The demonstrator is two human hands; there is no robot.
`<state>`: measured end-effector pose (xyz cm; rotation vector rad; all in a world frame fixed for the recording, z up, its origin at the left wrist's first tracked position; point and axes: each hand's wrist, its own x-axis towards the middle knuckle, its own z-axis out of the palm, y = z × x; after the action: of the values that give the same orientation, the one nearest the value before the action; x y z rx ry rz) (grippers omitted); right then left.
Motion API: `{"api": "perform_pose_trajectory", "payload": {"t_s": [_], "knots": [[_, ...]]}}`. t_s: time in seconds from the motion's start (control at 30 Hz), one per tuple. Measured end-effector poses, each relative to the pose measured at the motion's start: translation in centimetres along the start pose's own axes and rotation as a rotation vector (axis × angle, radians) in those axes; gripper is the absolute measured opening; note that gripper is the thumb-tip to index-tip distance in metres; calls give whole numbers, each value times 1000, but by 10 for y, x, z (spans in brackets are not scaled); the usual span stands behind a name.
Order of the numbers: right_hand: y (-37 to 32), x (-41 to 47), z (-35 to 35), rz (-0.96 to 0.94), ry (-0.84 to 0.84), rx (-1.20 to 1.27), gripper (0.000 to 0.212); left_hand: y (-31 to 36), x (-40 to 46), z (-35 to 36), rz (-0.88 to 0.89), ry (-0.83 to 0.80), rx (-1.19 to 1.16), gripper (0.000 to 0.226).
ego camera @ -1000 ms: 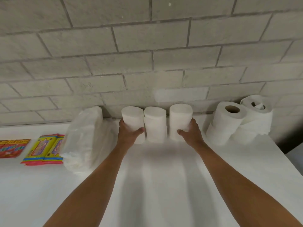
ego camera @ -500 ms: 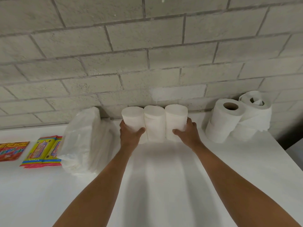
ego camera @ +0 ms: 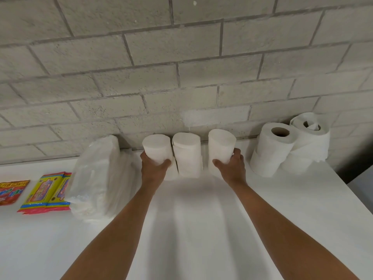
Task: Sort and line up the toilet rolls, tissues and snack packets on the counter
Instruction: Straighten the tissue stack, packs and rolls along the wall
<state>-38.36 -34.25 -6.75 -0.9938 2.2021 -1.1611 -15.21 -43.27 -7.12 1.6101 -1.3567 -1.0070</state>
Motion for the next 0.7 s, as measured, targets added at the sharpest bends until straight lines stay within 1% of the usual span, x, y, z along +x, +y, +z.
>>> {"api": "perform_pose_trajectory", "payload": {"t_s": [0.1, 0.17, 0.23, 0.33, 0.4, 0.47, 0.57, 0.63, 0.7], "knots": [[-1, -3, 3, 23, -30, 2, 78, -2, 3, -6, -8, -57, -21, 85], [-2, -5, 6, 34, -72, 1, 78, -3, 4, -9, -9, -107, -41, 92], [-4, -7, 9, 34, -99, 1, 76, -2, 3, -8, 4, -134, -66, 105], [-7, -10, 13, 36, -124, 31, 74, 3, -3, -1, 48, -95, -33, 120], [-7, -13, 15, 26, -151, 49, 75, 5, -6, 6, 58, -41, 8, 124], [-5, -16, 17, 18, -171, 58, 76, 6, -7, 12, 56, 5, 52, 121], [-3, -20, 17, 2, -171, 50, 77, 9, -9, 16, 58, 50, 115, 108], [-3, -19, 16, -3, -166, 51, 76, 8, -8, 14, 55, 47, 135, 102], [-3, -18, 14, -3, -162, 60, 74, 4, -5, 8, 48, 17, 116, 100]]}}
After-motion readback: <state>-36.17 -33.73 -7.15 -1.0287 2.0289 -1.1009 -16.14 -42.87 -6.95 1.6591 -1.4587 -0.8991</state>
